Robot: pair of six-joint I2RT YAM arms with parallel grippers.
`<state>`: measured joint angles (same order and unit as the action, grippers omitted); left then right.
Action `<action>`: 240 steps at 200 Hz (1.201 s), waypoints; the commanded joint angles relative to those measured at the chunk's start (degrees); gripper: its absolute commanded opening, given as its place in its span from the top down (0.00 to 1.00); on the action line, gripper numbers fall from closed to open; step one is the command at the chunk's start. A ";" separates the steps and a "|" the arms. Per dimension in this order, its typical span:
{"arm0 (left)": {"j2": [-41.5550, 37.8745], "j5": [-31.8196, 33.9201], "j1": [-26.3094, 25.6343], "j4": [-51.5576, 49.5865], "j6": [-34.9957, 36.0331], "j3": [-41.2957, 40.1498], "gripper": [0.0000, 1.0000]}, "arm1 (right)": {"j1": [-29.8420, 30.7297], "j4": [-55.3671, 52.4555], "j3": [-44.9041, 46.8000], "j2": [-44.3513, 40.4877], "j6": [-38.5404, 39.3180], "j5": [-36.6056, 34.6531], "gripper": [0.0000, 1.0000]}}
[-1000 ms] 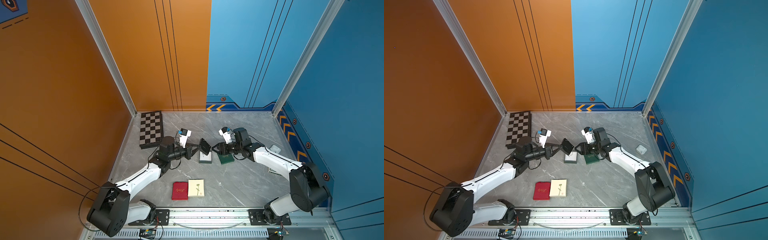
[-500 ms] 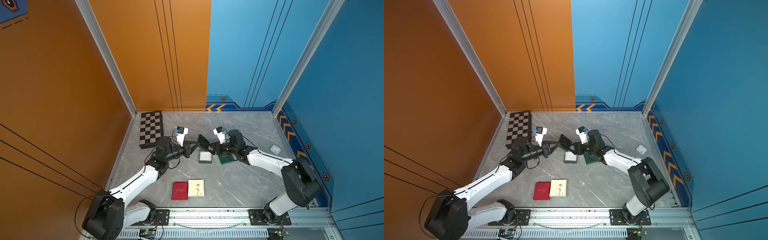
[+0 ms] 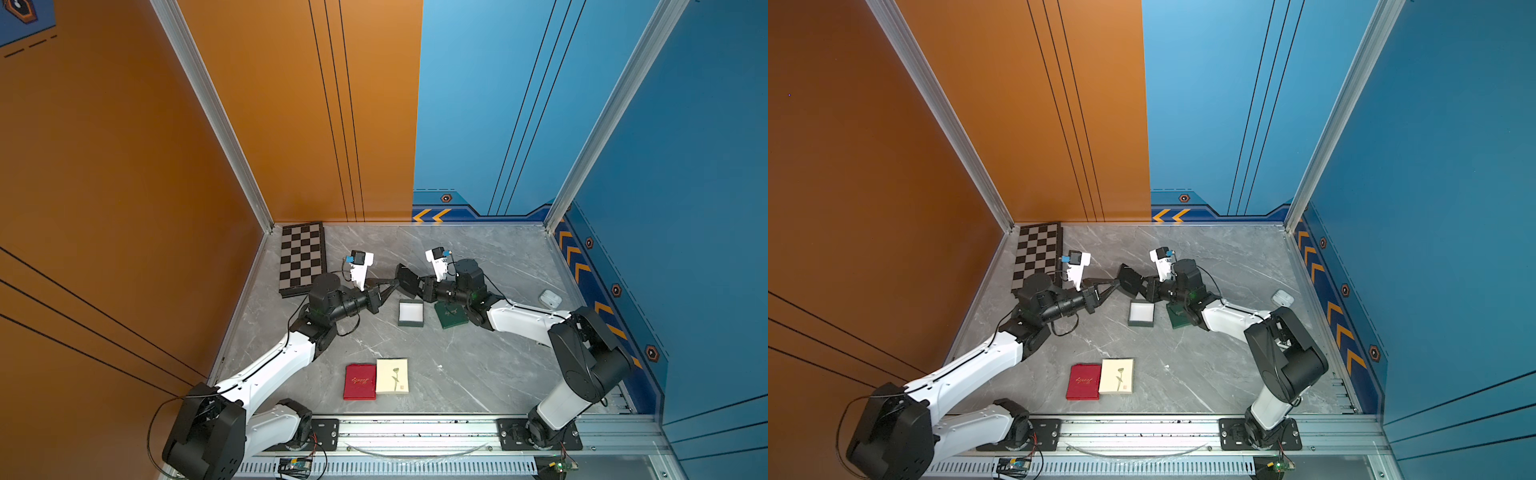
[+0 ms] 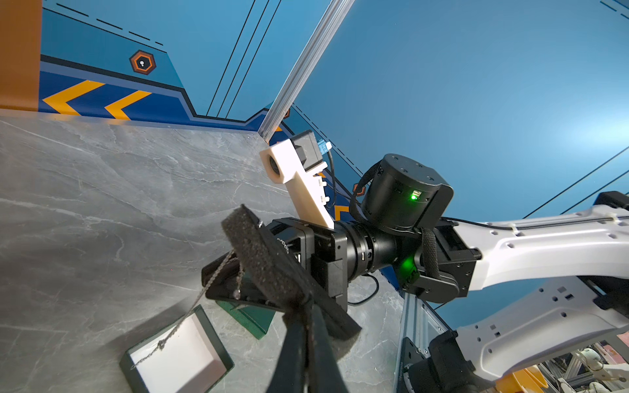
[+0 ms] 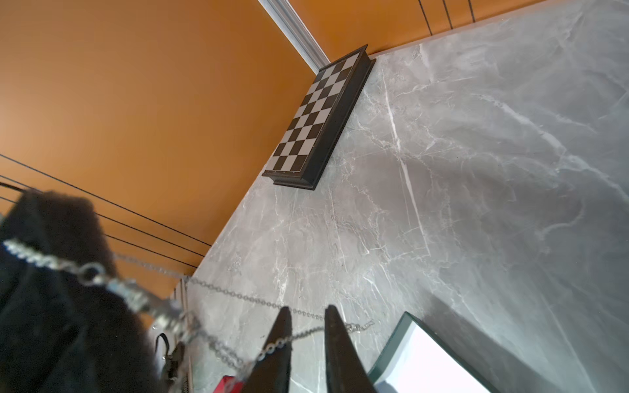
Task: Take the necklace out of the lift-off lid jewelry box
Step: Pick up the necklace from the inner lining.
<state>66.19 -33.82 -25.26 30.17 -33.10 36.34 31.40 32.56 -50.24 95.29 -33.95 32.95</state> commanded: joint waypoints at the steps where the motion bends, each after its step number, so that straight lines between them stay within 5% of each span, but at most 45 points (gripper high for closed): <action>1: -1.42 0.78 -0.51 1.47 -0.43 -0.54 1.00 | -0.81 4.97 0.21 0.97 -2.07 1.32 0.87; 65: -2.67 0.46 -0.41 1.47 -0.38 -1.86 1.00 | -3.03 4.72 -2.00 0.85 -1.64 2.20 1.00; 240: -2.65 -2.82 -1.10 1.47 -1.11 -3.63 1.00 | -5.21 -9.65 -15.32 -2.66 5.68 -3.48 1.00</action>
<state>63.75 -34.96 -25.71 30.46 -33.98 33.76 26.55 26.63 -62.41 94.70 -30.87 31.53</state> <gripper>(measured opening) 0.045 0.047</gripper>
